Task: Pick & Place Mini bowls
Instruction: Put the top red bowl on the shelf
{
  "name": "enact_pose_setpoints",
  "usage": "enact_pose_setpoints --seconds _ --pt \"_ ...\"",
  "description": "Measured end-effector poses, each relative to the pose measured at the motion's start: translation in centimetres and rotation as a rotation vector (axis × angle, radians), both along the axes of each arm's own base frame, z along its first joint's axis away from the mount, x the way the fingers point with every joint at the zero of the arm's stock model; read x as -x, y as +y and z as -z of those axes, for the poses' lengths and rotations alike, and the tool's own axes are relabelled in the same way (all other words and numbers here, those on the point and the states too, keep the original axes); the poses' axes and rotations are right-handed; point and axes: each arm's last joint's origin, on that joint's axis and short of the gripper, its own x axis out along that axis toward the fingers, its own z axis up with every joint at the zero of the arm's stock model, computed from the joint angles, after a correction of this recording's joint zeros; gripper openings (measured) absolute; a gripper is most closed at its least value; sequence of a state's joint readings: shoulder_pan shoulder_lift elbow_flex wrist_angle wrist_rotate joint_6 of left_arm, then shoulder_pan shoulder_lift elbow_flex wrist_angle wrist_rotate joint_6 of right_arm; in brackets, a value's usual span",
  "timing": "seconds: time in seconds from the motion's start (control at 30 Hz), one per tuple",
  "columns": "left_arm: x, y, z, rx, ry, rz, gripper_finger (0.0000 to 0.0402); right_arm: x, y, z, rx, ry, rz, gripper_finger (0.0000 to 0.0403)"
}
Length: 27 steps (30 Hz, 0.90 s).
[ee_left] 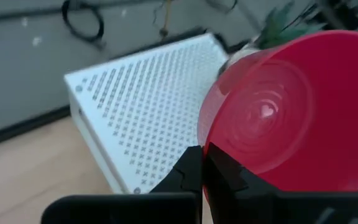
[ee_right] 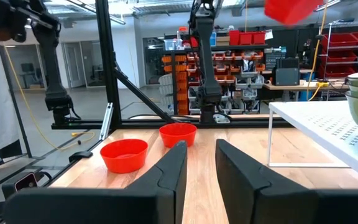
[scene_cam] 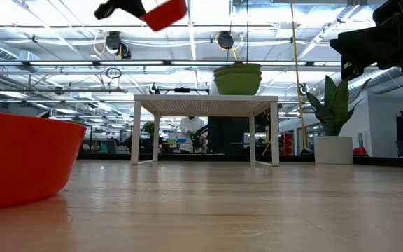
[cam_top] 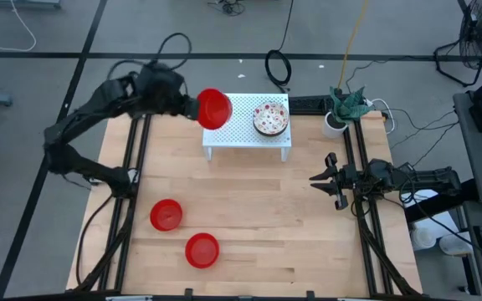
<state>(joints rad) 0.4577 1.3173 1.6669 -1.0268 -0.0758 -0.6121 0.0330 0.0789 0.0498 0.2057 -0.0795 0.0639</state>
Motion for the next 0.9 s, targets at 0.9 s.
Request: enact_pose_setpoints --seconds 0.9 --pt "-3.0 10.7 9.0 0.494 0.263 -0.079 0.0007 0.0 0.0 0.0 0.000 0.000 0.000 0.0073"
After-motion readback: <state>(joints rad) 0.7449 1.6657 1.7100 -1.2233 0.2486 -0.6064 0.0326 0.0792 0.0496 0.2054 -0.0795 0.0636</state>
